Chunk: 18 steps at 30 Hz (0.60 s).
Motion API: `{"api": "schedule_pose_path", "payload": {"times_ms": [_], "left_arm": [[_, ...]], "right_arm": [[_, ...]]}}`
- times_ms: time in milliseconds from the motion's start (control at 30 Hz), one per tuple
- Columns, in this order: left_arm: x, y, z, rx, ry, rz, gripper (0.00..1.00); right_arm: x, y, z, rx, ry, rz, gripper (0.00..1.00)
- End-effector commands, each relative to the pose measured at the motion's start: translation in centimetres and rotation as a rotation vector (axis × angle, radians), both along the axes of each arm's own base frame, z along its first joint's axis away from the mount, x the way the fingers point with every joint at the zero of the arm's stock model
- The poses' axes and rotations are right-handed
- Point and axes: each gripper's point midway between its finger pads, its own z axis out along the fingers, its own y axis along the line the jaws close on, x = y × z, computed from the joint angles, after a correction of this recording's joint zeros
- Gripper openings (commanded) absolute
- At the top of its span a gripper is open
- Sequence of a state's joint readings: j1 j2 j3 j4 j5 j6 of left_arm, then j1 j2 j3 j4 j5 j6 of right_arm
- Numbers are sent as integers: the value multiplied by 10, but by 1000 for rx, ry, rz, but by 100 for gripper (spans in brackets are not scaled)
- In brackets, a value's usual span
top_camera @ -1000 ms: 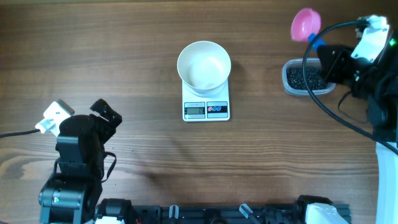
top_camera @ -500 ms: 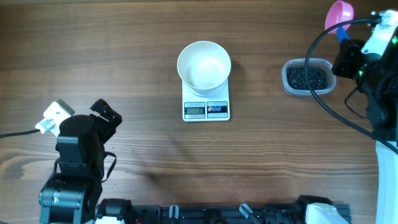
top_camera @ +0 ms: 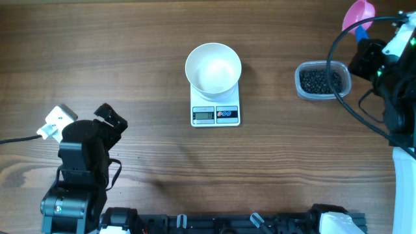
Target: Scoop item into bowl and weigh 150g on scale
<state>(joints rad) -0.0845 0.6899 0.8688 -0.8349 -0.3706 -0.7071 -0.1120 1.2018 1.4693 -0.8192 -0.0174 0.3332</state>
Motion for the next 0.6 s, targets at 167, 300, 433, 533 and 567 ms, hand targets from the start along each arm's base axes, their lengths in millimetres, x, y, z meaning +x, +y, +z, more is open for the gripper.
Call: {"api": "schedule_pose_path", "payload": {"times_ms": [167,300,433,533,567], "left_arm": [[-1,5,1,27,5,11,100],[-1,5,1,27,5,11,100],[-1,5,1,27,5,11,100],[-1,5,1,27,5,11,100],[-1,5,1,27,5,11,100]], "right_arm": [[2,-14,11,81,-47,-144,4],[2,-15,11,77,-46,-151,4],[2,-15,11,67,-44,-146,4],[3,-16,14,28,-52,-123,4],[5,-16,17,16,-66,-116,4]]}}
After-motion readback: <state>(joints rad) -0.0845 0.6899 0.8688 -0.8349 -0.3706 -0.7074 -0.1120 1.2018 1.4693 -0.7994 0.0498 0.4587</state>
